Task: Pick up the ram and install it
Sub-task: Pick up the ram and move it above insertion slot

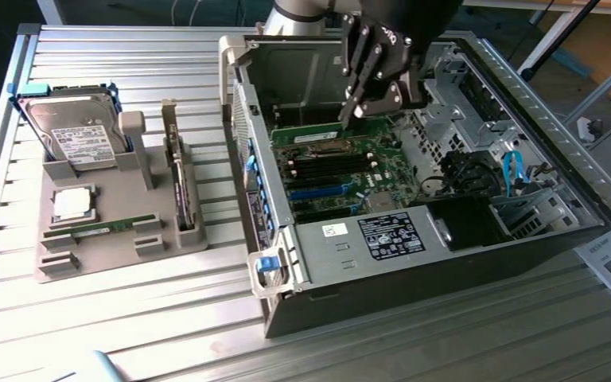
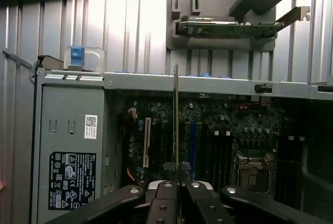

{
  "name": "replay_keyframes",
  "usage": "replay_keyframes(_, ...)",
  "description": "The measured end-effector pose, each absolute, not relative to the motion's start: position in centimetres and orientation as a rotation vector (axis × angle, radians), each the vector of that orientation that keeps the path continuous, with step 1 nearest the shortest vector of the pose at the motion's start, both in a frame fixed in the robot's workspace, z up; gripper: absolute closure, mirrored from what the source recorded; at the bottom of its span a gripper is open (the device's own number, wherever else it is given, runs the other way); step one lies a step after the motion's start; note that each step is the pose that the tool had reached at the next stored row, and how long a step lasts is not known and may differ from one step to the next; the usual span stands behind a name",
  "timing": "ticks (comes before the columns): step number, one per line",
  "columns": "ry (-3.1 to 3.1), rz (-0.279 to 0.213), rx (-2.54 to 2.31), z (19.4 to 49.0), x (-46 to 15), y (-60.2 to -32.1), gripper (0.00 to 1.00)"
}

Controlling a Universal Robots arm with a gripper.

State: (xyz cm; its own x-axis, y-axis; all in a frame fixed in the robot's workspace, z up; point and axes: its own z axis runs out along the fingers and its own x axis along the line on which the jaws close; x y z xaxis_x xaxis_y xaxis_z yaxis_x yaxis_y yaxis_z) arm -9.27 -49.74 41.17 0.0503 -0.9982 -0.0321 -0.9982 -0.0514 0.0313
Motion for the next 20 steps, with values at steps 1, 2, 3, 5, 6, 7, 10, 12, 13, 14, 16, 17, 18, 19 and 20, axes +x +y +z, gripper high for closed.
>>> replay_keyframes(1, -2.163, -0.070, 2.276, 41.2, -8.7, -49.7, 0.88)
replay_keyframes(2, -2.163, -0.070, 2.276, 41.2, -8.2, -49.7, 0.88)
replay_keyframes(3, -2.163, -0.070, 2.276, 41.2, -7.8, -49.7, 0.88)
replay_keyframes(5, -2.163, -0.070, 2.276, 41.2, -7.0, -49.7, 0.88)
replay_keyframes(6, -2.163, -0.070, 2.276, 41.2, -6.3, -49.7, 0.88)
replay_keyframes(7, -2.163, -0.070, 2.276, 41.2, -5.7, -49.7, 0.88)
replay_keyframes(10, -2.163, -0.070, 2.276, 41.2, -4.7, -49.7, 0.88)
replay_keyframes(12, -2.163, -0.070, 2.276, 41.2, -4.1, -49.7, 0.88)
replay_keyframes(13, -2.163, -0.070, 2.276, 41.2, -3.7, -49.7, 0.88)
replay_keyframes(14, -2.163, -0.070, 2.276, 41.2, -3.2, -49.7, 0.88)
replay_keyframes(16, -2.163, -0.070, 2.276, 41.2, -2.6, -49.7, 0.88)
replay_keyframes(17, -2.163, -0.070, 2.276, 41.2, -2.6, -49.7, 0.88)
replay_keyframes(18, -2.163, -0.070, 2.276, 41.2, -2.6, -49.7, 0.88)
replay_keyframes(19, -2.163, -0.070, 2.276, 41.2, -2.6, -49.7, 0.88)
replay_keyframes(20, -2.163, -0.070, 2.276, 41.2, -2.6, -49.7, 0.88)
